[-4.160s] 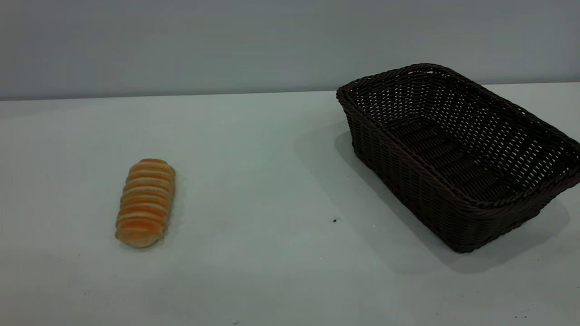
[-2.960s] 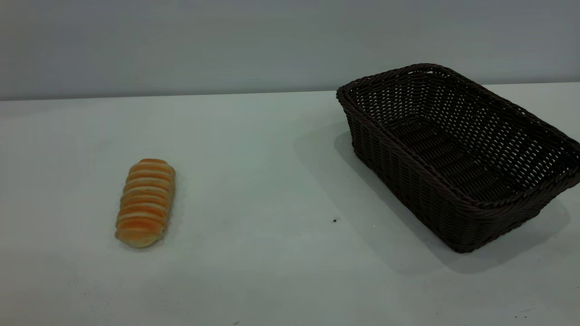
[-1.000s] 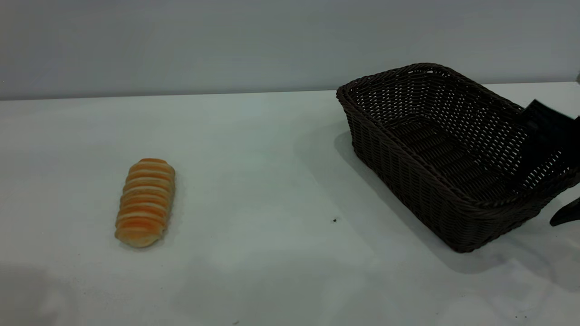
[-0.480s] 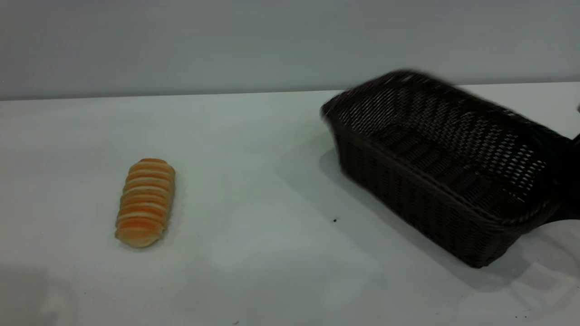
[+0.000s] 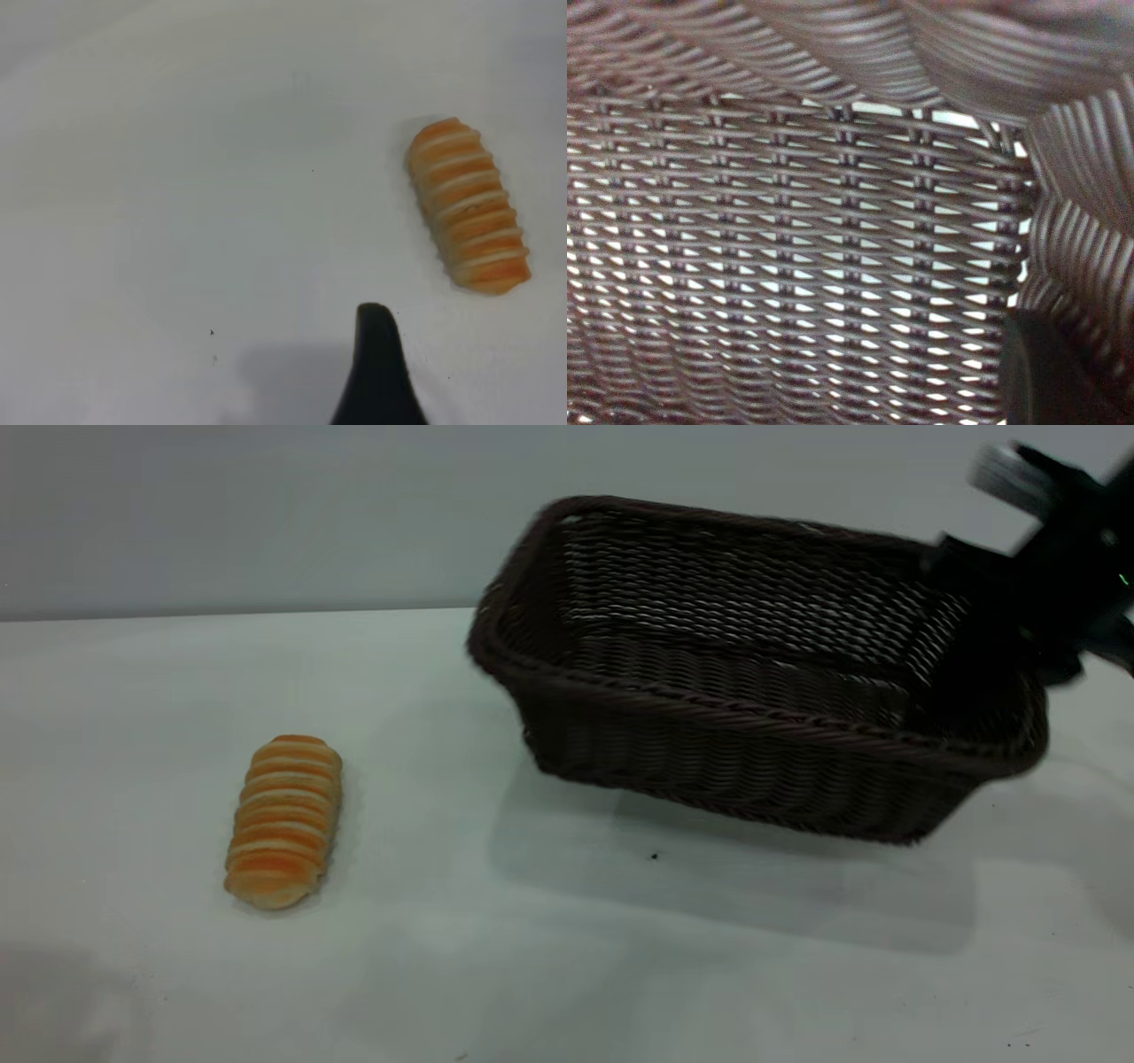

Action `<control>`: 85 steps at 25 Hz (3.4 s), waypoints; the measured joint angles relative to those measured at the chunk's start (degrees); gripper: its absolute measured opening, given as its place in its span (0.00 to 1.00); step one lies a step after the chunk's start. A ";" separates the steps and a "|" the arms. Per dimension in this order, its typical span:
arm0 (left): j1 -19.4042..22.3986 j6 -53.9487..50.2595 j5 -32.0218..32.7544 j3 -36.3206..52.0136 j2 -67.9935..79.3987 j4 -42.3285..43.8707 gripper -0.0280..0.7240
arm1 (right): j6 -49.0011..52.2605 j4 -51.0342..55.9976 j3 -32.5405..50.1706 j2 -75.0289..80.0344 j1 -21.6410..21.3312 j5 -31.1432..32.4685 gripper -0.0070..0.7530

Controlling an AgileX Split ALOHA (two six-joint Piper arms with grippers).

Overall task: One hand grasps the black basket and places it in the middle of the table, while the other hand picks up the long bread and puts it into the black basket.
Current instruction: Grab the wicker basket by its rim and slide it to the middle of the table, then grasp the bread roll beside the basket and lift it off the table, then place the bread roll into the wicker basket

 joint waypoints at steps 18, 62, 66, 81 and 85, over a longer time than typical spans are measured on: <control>0.00 -0.05 -6.49 -0.06 14.46 -5.97 0.81 | 6.27 -12.34 -17.09 15.18 7.65 2.68 0.27; -8.18 -2.03 -38.51 -2.85 58.53 -11.74 0.10 | 7.29 -29.12 20.35 -71.93 7.65 33.14 0.62; -8.18 -0.11 -36.96 -2.85 53.93 -11.74 0.09 | 10.18 -33.22 27.14 -79.21 7.65 33.14 0.62; -20.46 13.15 -9.75 -24.87 45.65 -13.44 0.09 | 11.98 -35.90 42.88 -100.47 7.65 33.06 0.62; -27.48 15.72 -8.95 -29.87 50.90 -16.78 0.09 | 12.38 -36.63 43.20 -106.06 7.65 32.37 0.62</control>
